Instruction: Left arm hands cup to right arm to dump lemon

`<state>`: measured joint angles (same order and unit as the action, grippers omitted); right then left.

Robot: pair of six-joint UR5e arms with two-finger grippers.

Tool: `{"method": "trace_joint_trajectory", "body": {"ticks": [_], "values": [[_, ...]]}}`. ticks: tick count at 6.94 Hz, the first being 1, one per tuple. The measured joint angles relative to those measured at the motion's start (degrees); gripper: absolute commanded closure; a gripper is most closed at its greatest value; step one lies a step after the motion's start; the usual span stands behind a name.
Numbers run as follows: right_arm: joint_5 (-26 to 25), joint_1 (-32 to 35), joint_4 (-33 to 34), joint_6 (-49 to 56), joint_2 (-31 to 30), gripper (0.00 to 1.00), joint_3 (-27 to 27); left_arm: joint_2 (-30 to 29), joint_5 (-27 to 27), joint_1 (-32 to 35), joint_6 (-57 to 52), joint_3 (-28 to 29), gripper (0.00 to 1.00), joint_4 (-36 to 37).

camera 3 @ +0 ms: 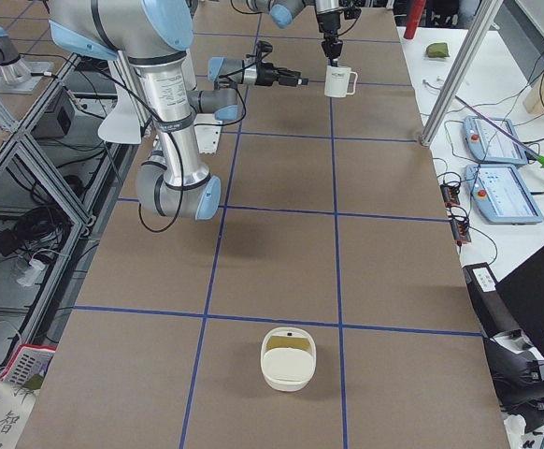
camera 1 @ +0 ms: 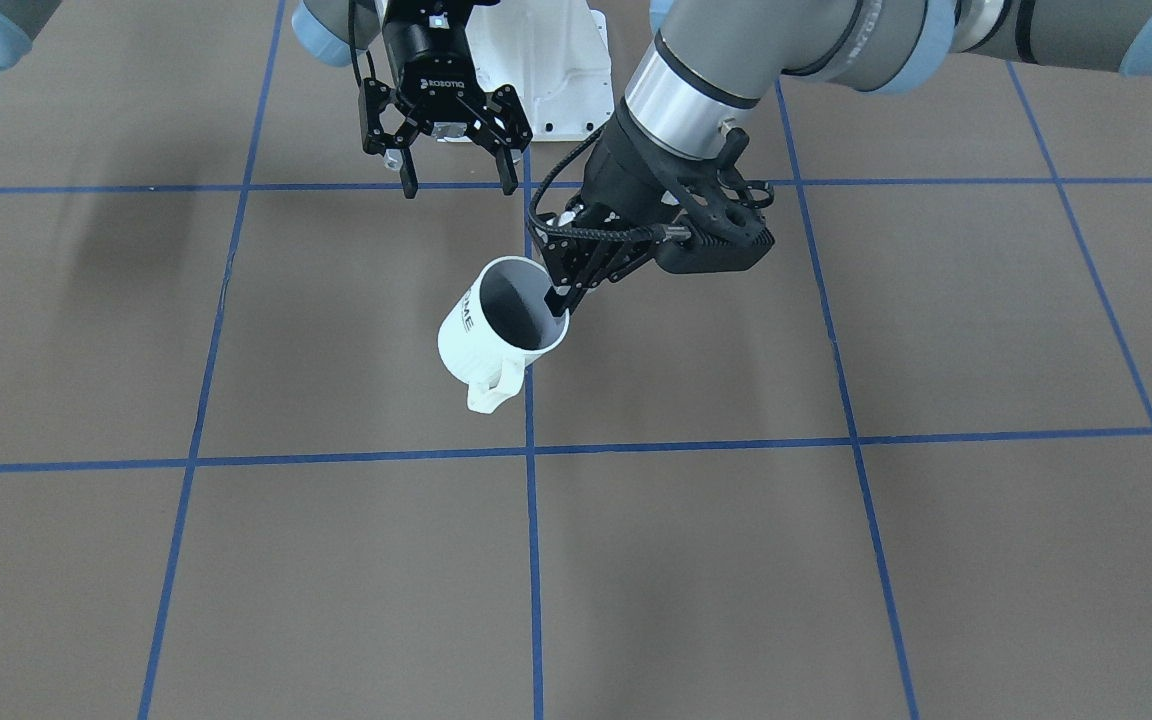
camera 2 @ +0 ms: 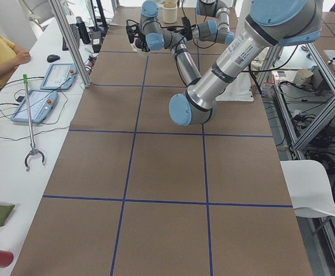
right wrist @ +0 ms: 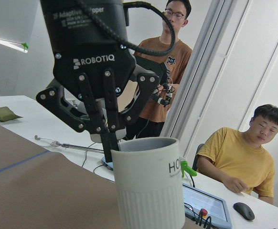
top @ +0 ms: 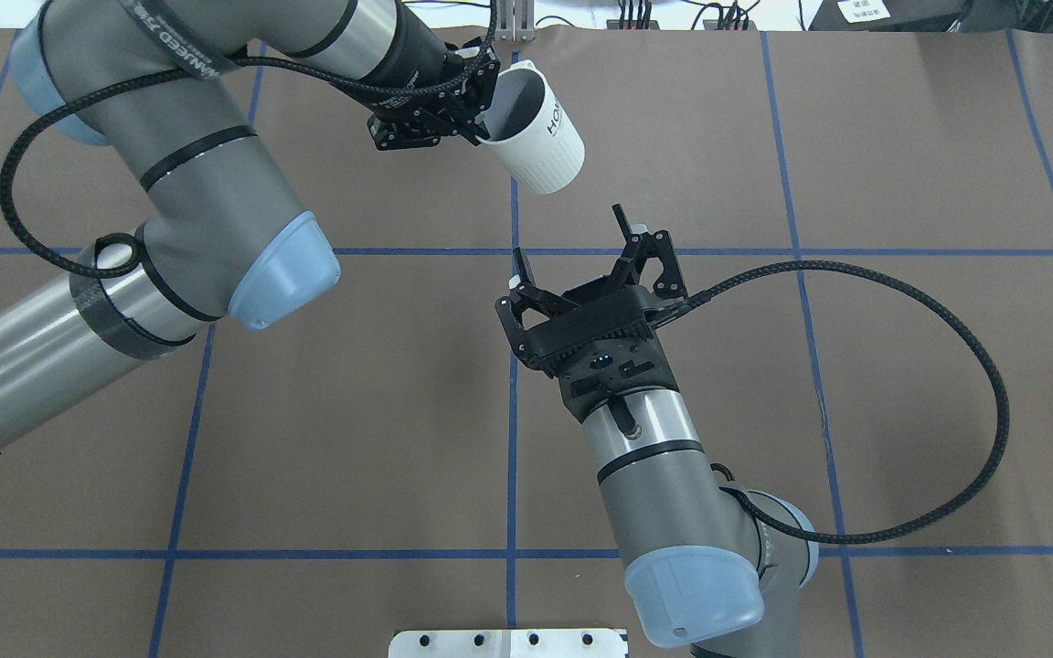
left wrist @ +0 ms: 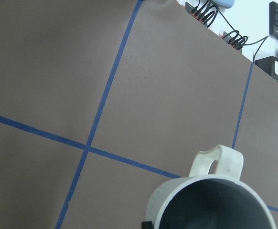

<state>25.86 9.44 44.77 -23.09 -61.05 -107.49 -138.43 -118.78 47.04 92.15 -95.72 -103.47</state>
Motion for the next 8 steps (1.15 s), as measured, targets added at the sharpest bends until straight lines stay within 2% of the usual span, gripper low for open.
{"method": "trace_joint_trajectory", "body": {"ticks": [2, 4, 5, 8], "values": [[3.26, 2.23, 0.14, -0.71, 0.08, 0.02, -1.22, 0.61, 0.66, 1.60, -4.49, 1.69, 1.00, 0.39], [10.78, 8.56, 5.04, -3.06, 0.20, 0.02, -1.27, 2.92, 0.57, 2.86, -10.18, 1.76, 1.00, 0.53], [16.54, 13.08, 9.57, -5.18, 0.49, 0.02, -1.33, 4.25, 0.44, 3.37, -12.73, 1.53, 1.00, 0.61], [40.45, 28.19, 22.71, -10.92, 0.71, 0.01, -1.31, 10.98, 0.23, 4.99, -21.58, -1.00, 1.00, 0.81]]}}
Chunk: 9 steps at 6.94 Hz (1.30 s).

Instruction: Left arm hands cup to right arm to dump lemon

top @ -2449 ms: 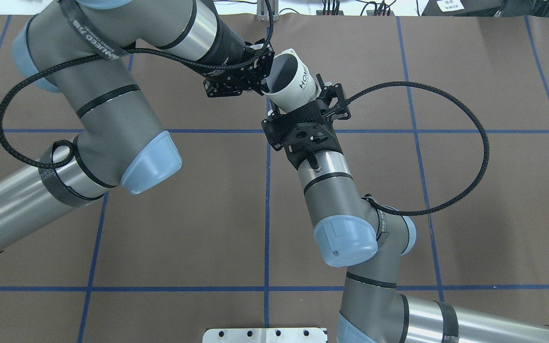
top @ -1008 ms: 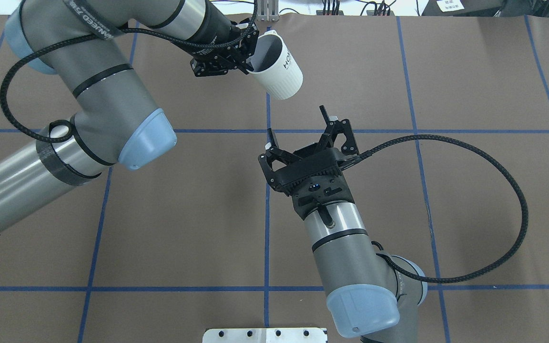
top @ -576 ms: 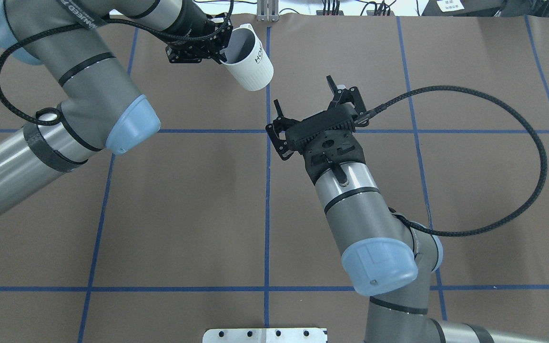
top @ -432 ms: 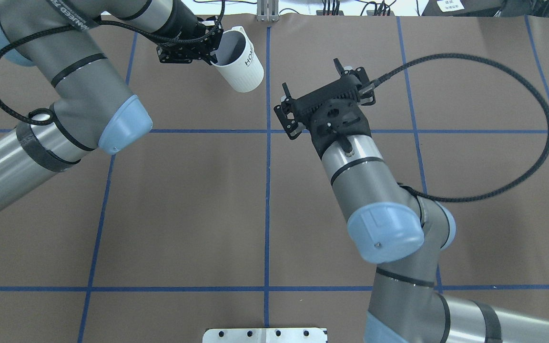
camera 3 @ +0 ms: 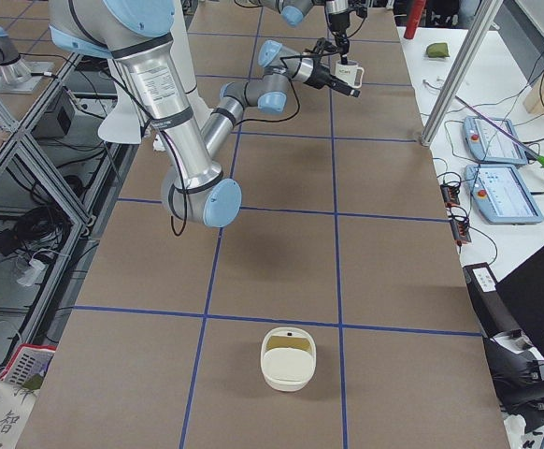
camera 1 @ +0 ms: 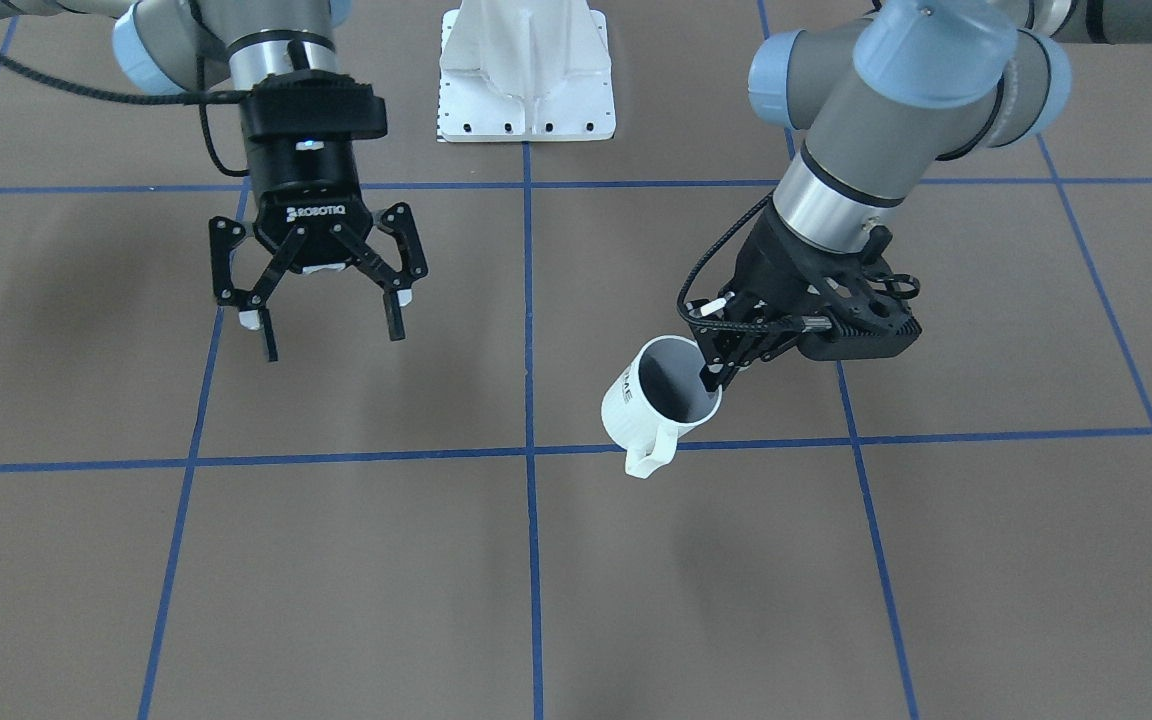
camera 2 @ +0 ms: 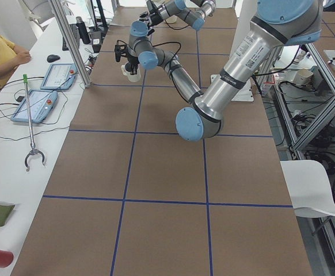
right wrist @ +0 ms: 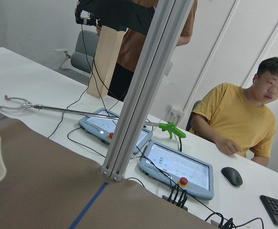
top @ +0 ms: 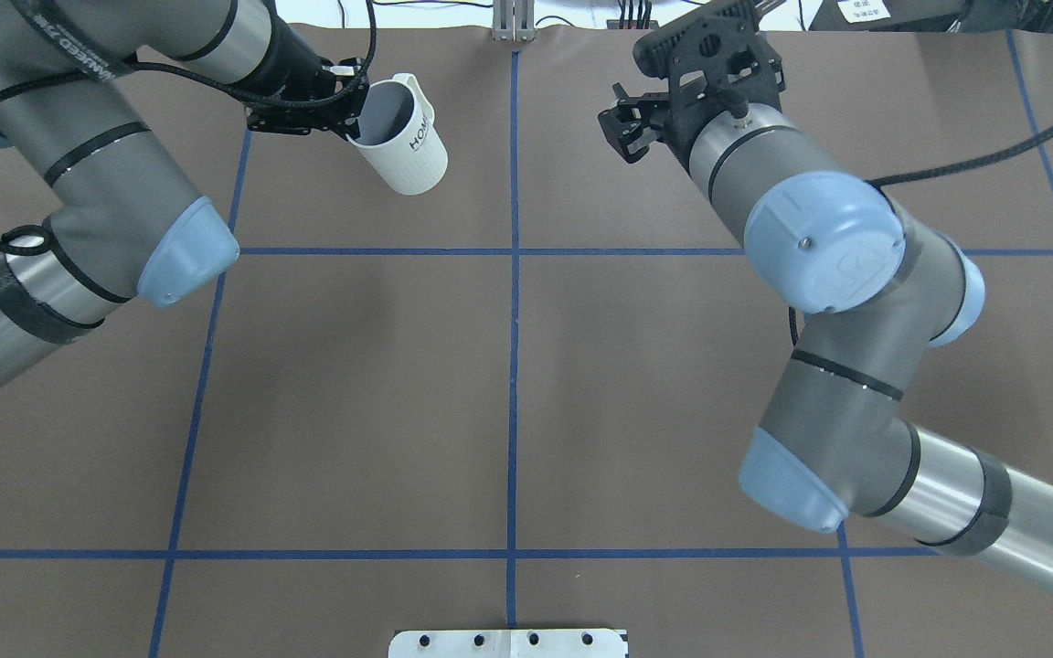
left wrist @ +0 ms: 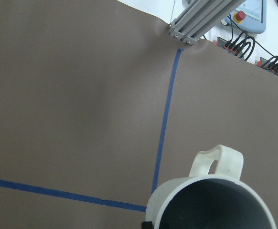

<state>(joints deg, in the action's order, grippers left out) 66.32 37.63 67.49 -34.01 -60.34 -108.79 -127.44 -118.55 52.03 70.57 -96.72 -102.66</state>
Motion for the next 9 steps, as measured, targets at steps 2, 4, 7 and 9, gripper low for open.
{"method": "trace_joint_trajectory", "body": {"ticks": [2, 4, 7, 9], "values": [[19.86, 9.71, 6.07, -2.89, -0.33, 0.00, 0.56, 5.47, -0.62, 1.62, -7.72, -2.71, 1.00, 0.17], [34.08, 16.95, 15.35, -2.76, -0.46, 0.00, 1.04, 12.92, -2.51, 4.09, -17.45, -5.98, 1.00, 0.40], [50.62, 26.02, 21.44, 0.98, -1.45, 0.00, 4.95, 25.09, -5.92, 9.59, -34.81, -7.35, 1.00, -0.14], [56.03, 30.79, 21.83, 8.94, -3.58, 0.00, 7.09, 31.14, -6.32, 11.27, -40.68, -7.06, 1.00, -2.09]]}}
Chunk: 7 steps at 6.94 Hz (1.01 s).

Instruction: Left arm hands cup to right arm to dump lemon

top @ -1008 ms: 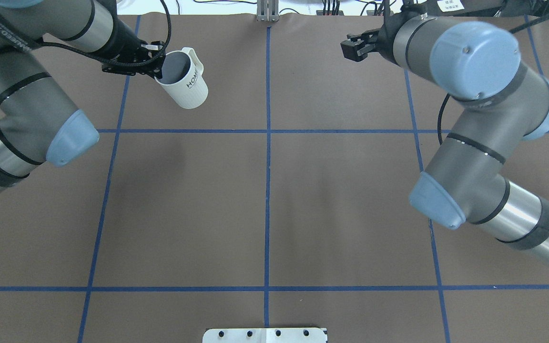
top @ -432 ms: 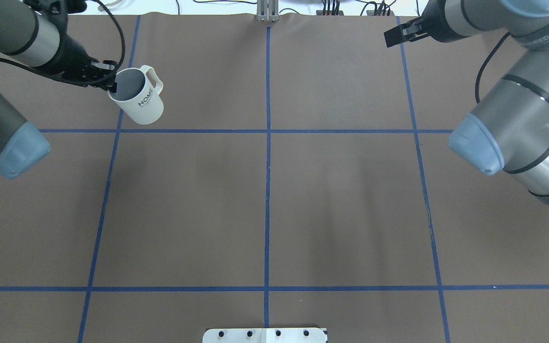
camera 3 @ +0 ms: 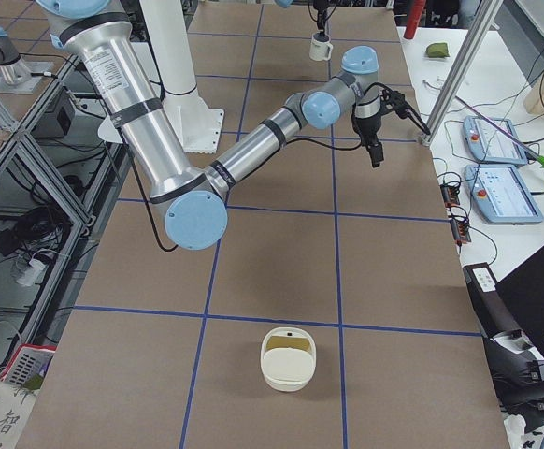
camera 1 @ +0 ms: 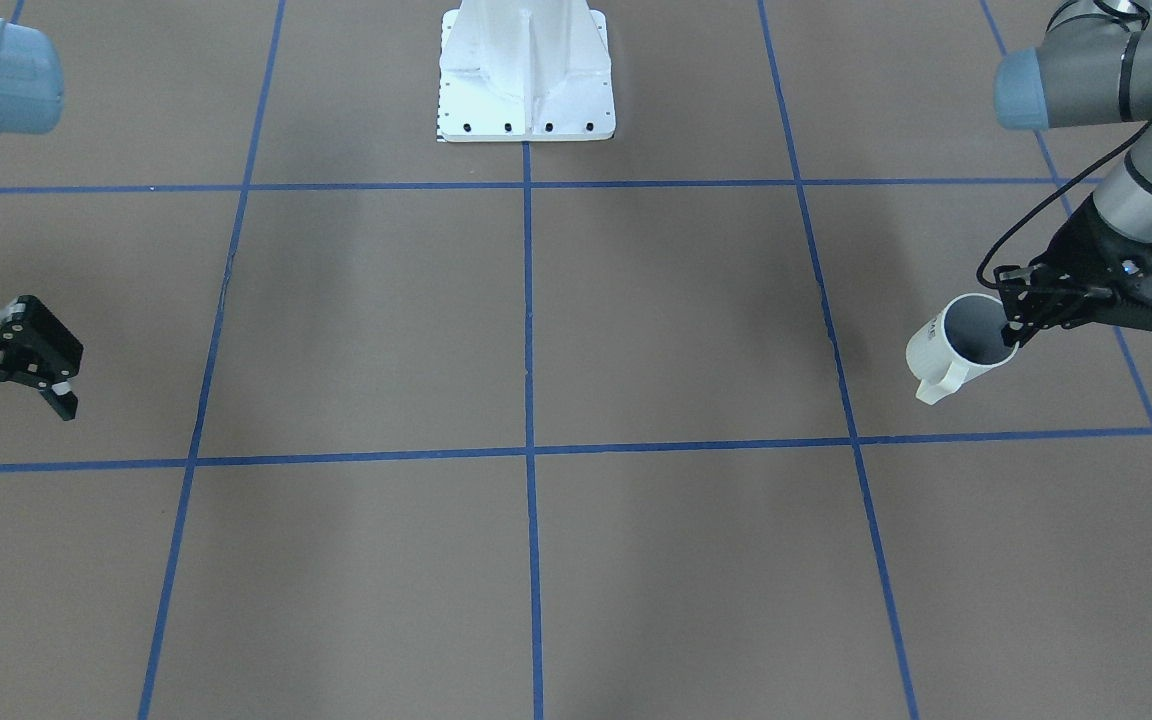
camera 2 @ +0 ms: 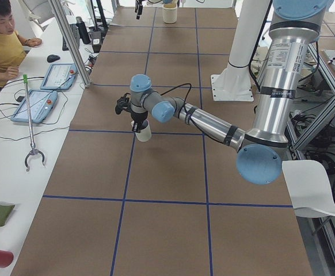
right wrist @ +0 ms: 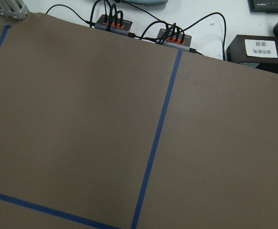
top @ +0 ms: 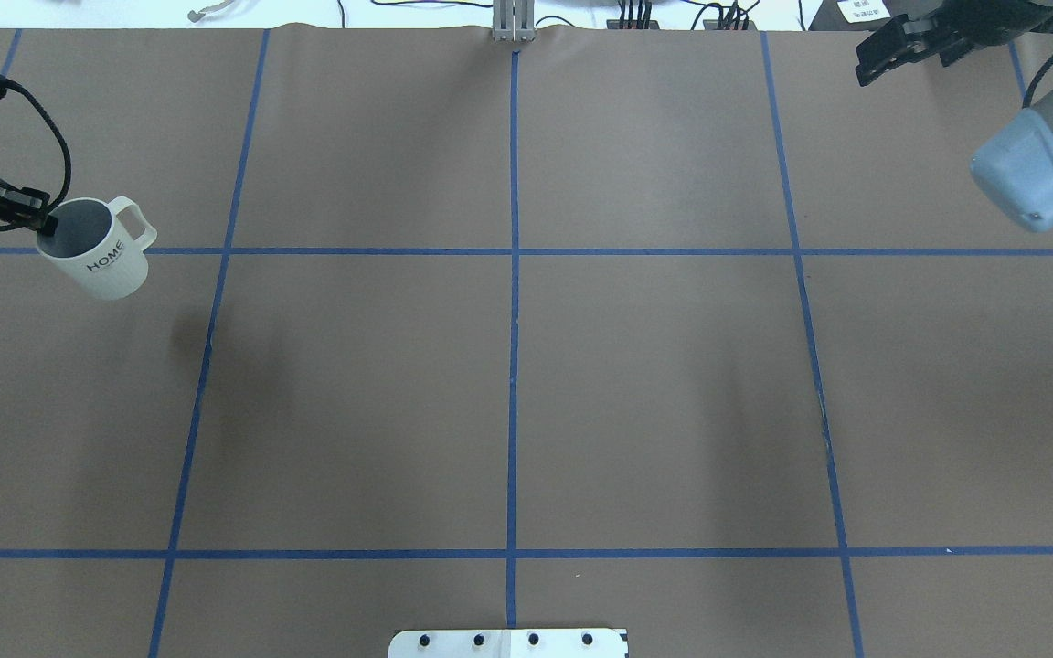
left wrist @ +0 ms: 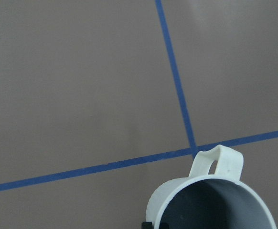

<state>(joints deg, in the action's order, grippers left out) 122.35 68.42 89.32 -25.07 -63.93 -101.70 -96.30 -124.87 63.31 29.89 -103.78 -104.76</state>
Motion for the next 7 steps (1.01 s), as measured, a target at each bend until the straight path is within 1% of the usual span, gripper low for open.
{"method": "trace_joint_trajectory", "body": {"ticks": [2, 3, 4, 6, 7], "values": [[6.22, 5.62, -0.02, 9.13, -1.59, 0.00, 3.12, 4.21, -0.10, 0.13, -0.77, 2.18, 1.00, -6.86], [8.21, 7.54, -0.11, 13.11, -2.40, 0.00, 4.76, 5.03, -0.11, 0.04, -0.84, 4.28, 1.00, -10.24], [9.16, 8.89, -0.15, 16.06, -3.51, 0.00, 5.62, 5.31, -0.11, -0.04, -0.85, 7.04, 0.88, -13.94], [9.78, 10.72, -0.03, 18.89, -4.96, 0.00, 6.41, 5.37, -0.89, -0.16, -0.81, 10.70, 0.00, -19.07], [9.86, 11.39, 0.03, 19.14, -5.24, 0.00, 6.92, 5.43, -2.00, -0.18, -0.82, 11.12, 0.00, -19.86]]}}
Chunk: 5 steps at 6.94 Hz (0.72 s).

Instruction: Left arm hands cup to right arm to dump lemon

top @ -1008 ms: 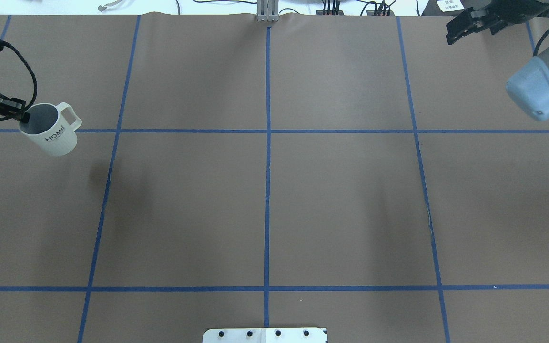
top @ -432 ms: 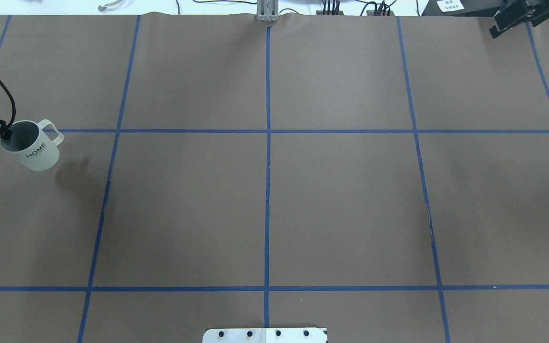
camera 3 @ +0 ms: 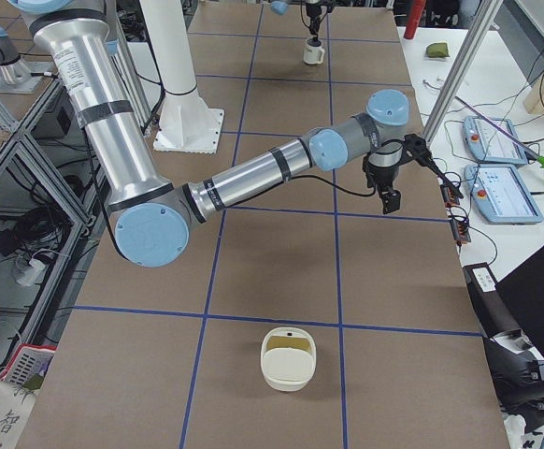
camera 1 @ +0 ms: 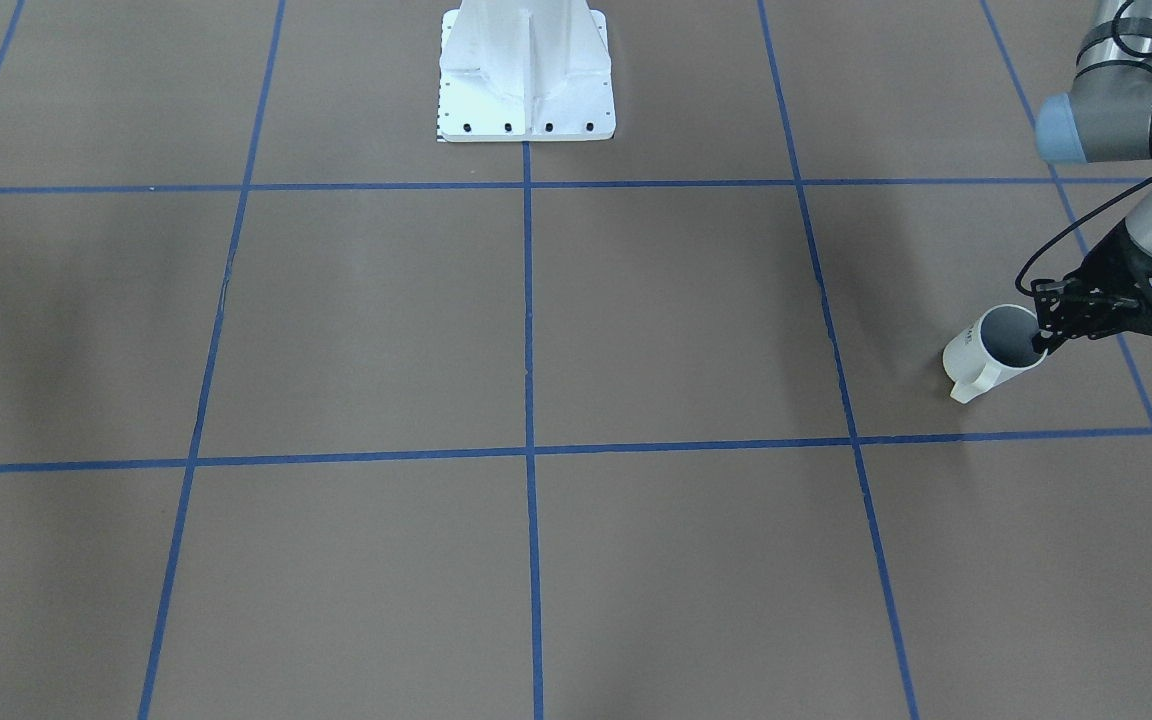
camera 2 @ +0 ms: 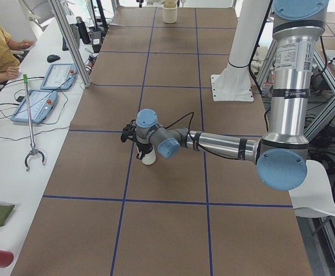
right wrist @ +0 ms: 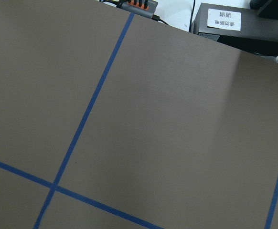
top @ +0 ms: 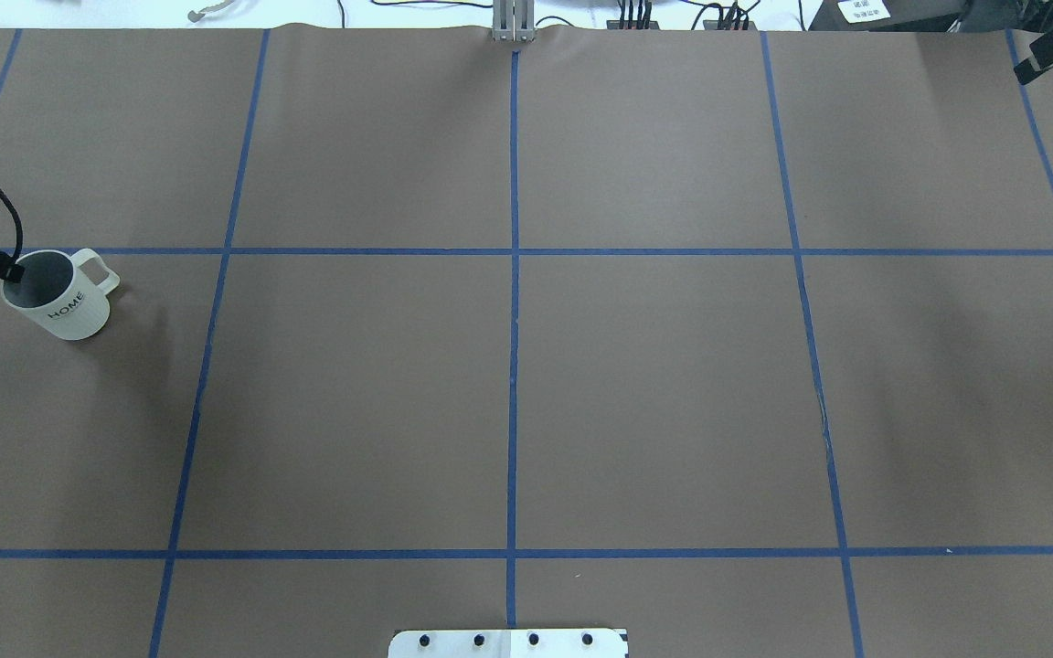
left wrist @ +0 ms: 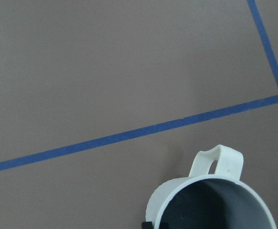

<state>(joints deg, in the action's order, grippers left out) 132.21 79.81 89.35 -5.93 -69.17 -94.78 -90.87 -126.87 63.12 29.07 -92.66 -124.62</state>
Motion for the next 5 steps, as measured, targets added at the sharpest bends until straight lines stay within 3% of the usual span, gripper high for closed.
{"method": "trace_joint_trajectory", "body": {"ticks": [2, 5], "values": [[0.16, 1.64, -0.10, 0.01, -1.11, 0.00, 0.74, -0.10, -0.93, 0.50, -0.08, -0.53, 0.00, -0.10], [-0.06, 3.28, -0.04, 0.76, -3.19, 0.00, 2.37, -0.61, -4.02, 10.75, -9.92, -1.85, 0.00, 8.13]]}}
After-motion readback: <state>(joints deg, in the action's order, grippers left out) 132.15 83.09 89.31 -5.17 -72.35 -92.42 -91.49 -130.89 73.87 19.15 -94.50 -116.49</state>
